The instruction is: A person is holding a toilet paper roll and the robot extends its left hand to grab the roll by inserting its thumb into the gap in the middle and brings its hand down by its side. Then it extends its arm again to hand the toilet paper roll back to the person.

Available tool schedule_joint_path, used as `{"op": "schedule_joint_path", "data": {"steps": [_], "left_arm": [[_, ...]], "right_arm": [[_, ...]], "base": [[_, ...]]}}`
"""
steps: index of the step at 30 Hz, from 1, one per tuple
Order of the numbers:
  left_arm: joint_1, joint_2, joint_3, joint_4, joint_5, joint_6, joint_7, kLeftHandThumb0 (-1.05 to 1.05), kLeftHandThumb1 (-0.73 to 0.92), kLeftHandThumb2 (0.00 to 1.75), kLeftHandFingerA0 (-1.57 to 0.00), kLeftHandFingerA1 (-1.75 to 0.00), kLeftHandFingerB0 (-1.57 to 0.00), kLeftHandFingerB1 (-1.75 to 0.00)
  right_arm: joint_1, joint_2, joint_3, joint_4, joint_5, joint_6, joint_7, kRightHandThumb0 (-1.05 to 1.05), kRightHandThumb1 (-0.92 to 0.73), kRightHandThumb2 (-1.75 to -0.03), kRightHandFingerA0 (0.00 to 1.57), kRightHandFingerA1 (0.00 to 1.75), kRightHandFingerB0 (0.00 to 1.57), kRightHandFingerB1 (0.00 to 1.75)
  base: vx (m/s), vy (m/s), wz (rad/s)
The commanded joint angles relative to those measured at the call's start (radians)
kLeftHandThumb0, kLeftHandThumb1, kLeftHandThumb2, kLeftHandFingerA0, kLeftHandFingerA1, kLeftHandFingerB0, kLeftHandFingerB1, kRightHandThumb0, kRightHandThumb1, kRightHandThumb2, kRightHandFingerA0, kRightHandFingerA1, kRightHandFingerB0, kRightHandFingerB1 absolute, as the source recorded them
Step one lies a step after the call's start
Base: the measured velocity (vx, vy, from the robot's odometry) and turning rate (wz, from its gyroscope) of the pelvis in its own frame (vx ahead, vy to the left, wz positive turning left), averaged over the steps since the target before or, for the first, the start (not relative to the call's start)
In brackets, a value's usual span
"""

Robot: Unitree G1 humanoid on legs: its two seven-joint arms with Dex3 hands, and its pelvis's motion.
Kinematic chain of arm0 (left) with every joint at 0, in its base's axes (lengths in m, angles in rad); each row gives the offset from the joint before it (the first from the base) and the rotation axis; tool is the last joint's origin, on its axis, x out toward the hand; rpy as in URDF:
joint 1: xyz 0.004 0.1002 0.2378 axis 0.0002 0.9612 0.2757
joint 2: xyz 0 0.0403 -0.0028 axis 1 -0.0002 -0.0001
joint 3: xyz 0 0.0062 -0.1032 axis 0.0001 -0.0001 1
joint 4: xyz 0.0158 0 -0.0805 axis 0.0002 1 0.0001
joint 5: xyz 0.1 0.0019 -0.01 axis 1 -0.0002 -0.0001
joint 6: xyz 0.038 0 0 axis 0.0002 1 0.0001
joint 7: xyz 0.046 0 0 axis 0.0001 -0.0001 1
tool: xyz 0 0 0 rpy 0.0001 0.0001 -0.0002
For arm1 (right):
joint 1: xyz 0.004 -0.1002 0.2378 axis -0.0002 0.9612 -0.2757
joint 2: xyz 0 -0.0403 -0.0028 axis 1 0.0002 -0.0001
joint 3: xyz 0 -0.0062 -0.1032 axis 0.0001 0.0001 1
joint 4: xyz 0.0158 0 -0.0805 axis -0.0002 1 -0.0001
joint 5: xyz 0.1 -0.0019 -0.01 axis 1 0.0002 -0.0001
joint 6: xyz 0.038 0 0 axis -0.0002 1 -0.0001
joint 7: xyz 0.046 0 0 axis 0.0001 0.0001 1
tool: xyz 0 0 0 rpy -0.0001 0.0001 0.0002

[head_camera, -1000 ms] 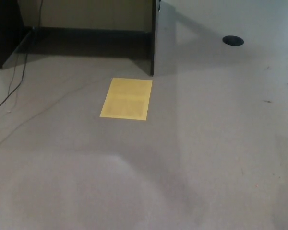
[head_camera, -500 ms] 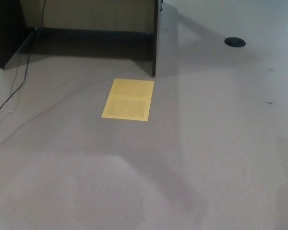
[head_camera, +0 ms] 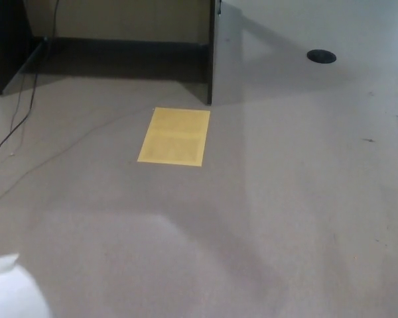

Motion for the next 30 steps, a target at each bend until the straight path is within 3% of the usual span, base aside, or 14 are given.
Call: {"op": "schedule_joint_path", "data": {"steps": [1, 3, 5, 7, 11, 14, 15, 21, 28, 30], "left_arm": [[-0.115, -0.022, -0.097, -0.453, -0.033, 0.224, -0.074, -0.02, 0.80, 0.74, -0.92, -1.36, -0.74, -1.17], [-0.188, -0.047, -0.146, -0.513, -0.004, 0.233, -0.081, 0.07, 0.78, 0.74, -0.94, -1.34, -0.77, -1.17], [-0.267, -0.082, -0.199, -0.565, 0.025, 0.278, -0.087, -0.06, 0.77, 0.71, -0.95, -1.32, -0.79, -1.14], [-0.339, -0.115, -0.257, -0.637, 0.070, 0.352, -0.101, -0.03, 0.74, 0.77, -0.94, -1.28, -0.80, -1.09], [-0.514, -0.205, -0.363, -0.683, 0.134, 0.428, -0.115, 0.05, 0.69, 0.80, -0.93, -1.33, -0.82, -1.10], [-0.656, -0.294, -0.443, -0.663, 0.193, 0.491, -0.115, -0.09, 0.70, 0.75, -0.91, -1.43, -0.80, -1.14], [-0.722, -0.341, -0.481, -0.641, 0.214, 0.503, -0.116, -0.13, 0.73, 0.77, -0.83, -1.57, -0.72, -1.30], [-0.857, -0.459, -0.599, -0.620, 0.318, 0.617, -0.122, -0.15, 0.75, 0.74, -0.86, -1.62, -0.71, -1.38], [-0.923, -0.569, -0.681, -0.570, 0.341, 0.650, -0.104, -0.13, 0.74, 0.73, -0.85, -1.61, -0.73, -1.32], [-0.938, -0.602, -0.704, -0.557, 0.342, 0.653, -0.101, -0.19, 0.77, 0.62, -0.85, -1.67, -0.69, -1.31]], "right_arm": [[0.021, -0.016, -0.008, -0.002, 0.007, 0.000, 0.007, -0.34, -0.67, -0.60, 0.72, 0.62, 0.57, 0.45], [0.021, -0.017, -0.010, -0.004, 0.008, -0.001, 0.003, -0.33, -0.67, -0.60, 0.73, 0.62, 0.58, 0.45], [0.017, -0.018, -0.007, -0.005, 0.003, -0.002, -0.001, -0.33, -0.67, -0.60, 0.73, 0.62, 0.57, 0.45], [0.016, -0.016, -0.008, -0.005, 0.005, -0.001, -0.002, -0.32, -0.67, -0.60, 0.74, 0.62, 0.57, 0.45], [0.006, -0.017, -0.004, -0.009, -0.001, 0.004, -0.009, -0.33, -0.67, -0.60, 0.74, 0.62, 0.57, 0.44], [-0.005, -0.019, -0.011, -0.015, 0.005, -0.003, -0.012, -0.33, -0.66, -0.59, 0.75, 0.69, 0.58, 0.46], [-0.015, -0.021, -0.008, -0.015, 0.001, 0.000, -0.011, -0.35, -0.67, -0.60, 0.74, 0.67, 0.59, 0.46], [-0.036, -0.022, -0.012, -0.015, 0.005, 0.005, -0.003, -0.33, -0.66, -0.60, 0.76, 0.66, 0.58, 0.45], [-0.044, -0.023, -0.015, -0.016, 0.009, -0.006, 0.007, -0.34, -0.67, -0.60, 0.73, 0.62, 0.57, 0.44], [-0.053, -0.021, -0.015, -0.018, 0.008, 0.003, 0.008, -0.34, -0.66, -0.60, 0.72, 0.61, 0.58, 0.45]], "base": [[0.00, 0.000, 0.00], [0.00, 0.000, 0.00], [0.00, 0.000, 0.00], [0.00, 0.000, 0.00], [0.00, 0.000, 0.00], [0.00, 0.000, 0.00], [0.00, 0.000, 0.00], [0.00, 0.000, 0.00], [0.00, 0.000, 0.00], [0.00, 0.000, 0.00]]}}
